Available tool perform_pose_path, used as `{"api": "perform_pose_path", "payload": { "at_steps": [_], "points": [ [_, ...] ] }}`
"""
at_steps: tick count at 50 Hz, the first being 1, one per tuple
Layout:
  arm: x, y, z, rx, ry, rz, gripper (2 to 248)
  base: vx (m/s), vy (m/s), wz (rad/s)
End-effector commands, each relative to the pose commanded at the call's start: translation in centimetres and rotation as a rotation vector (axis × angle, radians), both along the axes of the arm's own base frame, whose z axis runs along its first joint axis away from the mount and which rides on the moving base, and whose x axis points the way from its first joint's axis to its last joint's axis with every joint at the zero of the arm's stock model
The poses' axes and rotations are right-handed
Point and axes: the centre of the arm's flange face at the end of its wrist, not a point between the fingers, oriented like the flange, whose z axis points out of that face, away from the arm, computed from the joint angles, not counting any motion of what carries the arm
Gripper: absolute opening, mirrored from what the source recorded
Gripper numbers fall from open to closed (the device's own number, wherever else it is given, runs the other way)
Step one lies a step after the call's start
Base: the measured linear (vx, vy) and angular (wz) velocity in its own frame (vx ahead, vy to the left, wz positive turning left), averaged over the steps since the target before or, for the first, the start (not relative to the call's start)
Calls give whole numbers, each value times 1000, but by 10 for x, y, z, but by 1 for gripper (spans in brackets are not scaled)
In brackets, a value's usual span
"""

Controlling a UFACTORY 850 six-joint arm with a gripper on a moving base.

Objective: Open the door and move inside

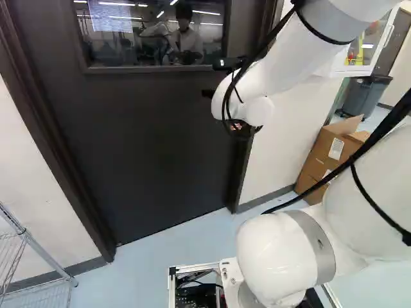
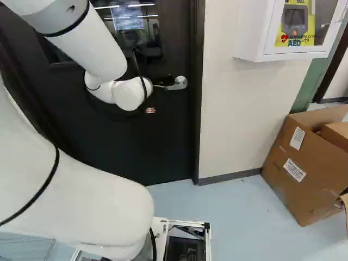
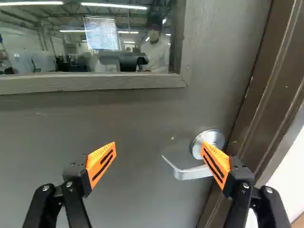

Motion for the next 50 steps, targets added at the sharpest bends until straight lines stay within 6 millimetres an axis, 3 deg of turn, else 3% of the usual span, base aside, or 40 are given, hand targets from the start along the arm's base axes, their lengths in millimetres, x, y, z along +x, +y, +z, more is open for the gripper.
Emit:
{"api": "perform_pose_path", "payload": {
  "at_steps": [14, 50],
  "points": [
    [2, 1, -2, 0, 11, 2, 247, 0, 0, 0],
    [10, 7, -37, -5, 96, 17, 247, 0, 0, 0]
  ]
}}
